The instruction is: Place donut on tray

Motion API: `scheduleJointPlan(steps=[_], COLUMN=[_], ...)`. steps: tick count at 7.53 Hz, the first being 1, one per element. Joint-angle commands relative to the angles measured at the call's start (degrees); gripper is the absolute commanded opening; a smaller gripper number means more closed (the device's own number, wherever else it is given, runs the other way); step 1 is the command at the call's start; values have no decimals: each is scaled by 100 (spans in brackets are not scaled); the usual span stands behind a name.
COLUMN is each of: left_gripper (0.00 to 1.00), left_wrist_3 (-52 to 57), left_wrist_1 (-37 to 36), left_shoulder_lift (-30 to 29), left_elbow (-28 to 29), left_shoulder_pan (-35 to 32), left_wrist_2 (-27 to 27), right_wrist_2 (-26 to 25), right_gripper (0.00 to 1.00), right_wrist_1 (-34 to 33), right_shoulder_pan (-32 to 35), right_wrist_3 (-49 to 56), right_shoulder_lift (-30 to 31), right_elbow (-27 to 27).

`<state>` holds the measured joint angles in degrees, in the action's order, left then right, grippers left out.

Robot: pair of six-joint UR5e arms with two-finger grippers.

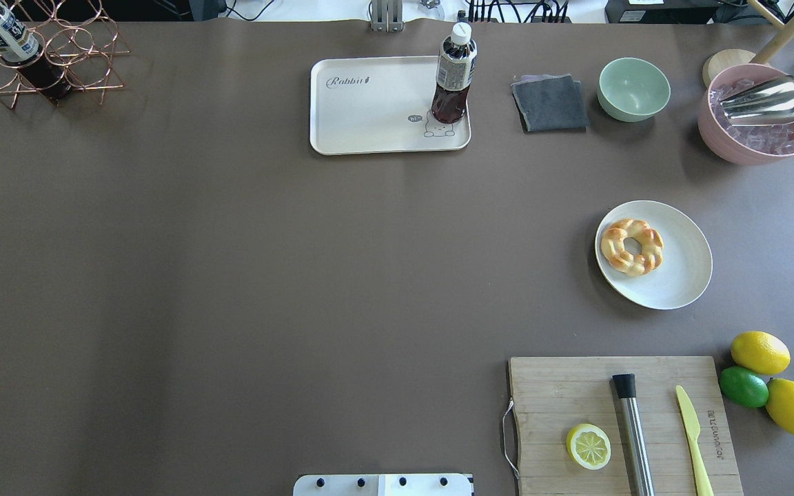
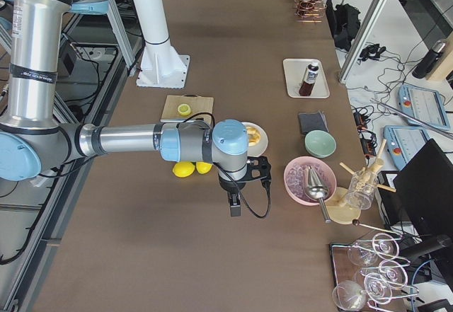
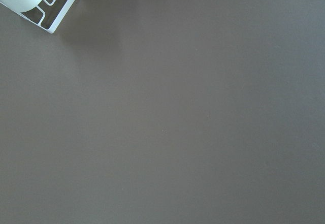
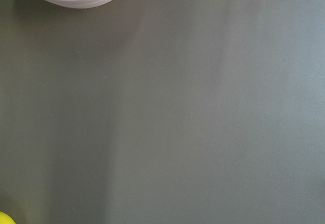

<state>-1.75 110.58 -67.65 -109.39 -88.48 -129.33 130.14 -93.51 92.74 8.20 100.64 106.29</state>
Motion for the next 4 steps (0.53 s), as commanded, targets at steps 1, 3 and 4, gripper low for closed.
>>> scheduleJointPlan(steps=[1, 3, 4], left_gripper=[97, 97, 98], left_wrist_3=[-1, -1, -1], left_wrist_1=[7, 7, 7], left_shoulder_lift=[-29, -38, -47], left_elbow=[6, 23, 76], left_shoulder_pan=[6, 24, 50], left_wrist_2=[-5, 4, -5], right_wrist_2=[-6, -6, 2], right_gripper=[100, 100, 100], right_wrist_1=[0, 0, 0], right_shoulder_pan=[-2, -10, -10], right_wrist_3=[-12, -12, -3], right_shoulder_lift=[-26, -44, -36], right_elbow=[6, -11, -20])
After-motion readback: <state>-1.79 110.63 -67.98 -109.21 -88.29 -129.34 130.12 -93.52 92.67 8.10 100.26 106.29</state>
